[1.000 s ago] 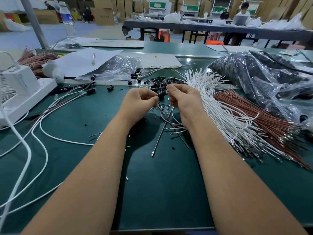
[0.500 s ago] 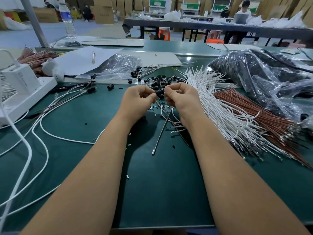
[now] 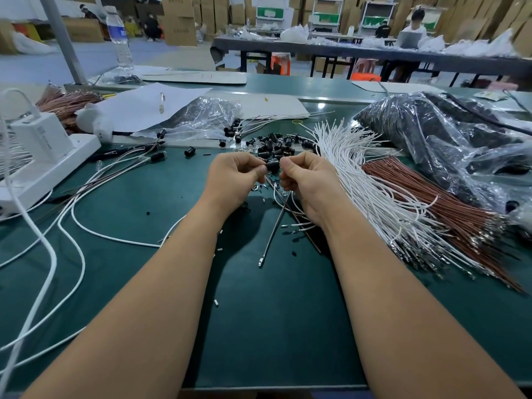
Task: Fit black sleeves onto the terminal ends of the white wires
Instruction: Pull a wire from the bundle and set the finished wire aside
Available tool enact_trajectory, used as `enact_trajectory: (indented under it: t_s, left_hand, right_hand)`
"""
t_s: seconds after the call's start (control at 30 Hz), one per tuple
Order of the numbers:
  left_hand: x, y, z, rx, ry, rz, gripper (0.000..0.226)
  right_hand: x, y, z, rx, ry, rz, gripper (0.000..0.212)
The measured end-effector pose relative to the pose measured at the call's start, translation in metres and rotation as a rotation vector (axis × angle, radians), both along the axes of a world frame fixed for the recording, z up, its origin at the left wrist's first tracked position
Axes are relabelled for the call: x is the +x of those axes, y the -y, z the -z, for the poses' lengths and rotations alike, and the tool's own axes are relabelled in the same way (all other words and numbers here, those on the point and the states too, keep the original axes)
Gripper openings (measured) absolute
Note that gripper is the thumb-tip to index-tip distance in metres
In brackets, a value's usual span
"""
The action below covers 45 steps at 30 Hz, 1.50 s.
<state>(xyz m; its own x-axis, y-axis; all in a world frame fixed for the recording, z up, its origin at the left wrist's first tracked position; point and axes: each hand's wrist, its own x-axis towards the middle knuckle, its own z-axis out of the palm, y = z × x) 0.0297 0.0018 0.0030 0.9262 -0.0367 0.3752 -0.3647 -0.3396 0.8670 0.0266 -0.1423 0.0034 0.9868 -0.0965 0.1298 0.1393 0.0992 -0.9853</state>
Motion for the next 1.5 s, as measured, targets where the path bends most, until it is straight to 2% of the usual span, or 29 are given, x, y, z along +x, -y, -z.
enact_trajectory:
  t_s: [0.37,0.57,0.93,1.1,1.27,1.5]
  left_hand:
    - [0.0,0.004,-0.002,-0.024,0.017,0.032,0.006]
    - [0.0,0.005,-0.001,-0.003,0.031,0.025,0.006]
    - [0.004,0.009,0.001,0.015,0.003,0.001,0.011]
    - [0.008,0.004,0.005,-0.045,-0.023,-0.044,0.011]
    - [0.008,0.003,0.005,-0.064,-0.06,0.002,0.019]
    - [0.01,0.002,0.005,-0.06,-0.081,0.008,0.012]
  right_hand:
    - [0.0,0.002,-0.003,0.06,-0.001,-0.031,0.019]
    - [0.0,0.003,-0.002,0.027,0.015,-0.026,0.018]
    - [0.002,-0.007,-0.001,-0.11,0.001,0.163,0.02]
    - [0.003,0.001,-0.002,0.024,-0.028,0.289,0.022]
    - [0.004,0.0,-0.003,0.064,-0.022,0.206,0.008]
    - [0.004,-0.001,-0.005,0.118,0.001,0.134,0.021]
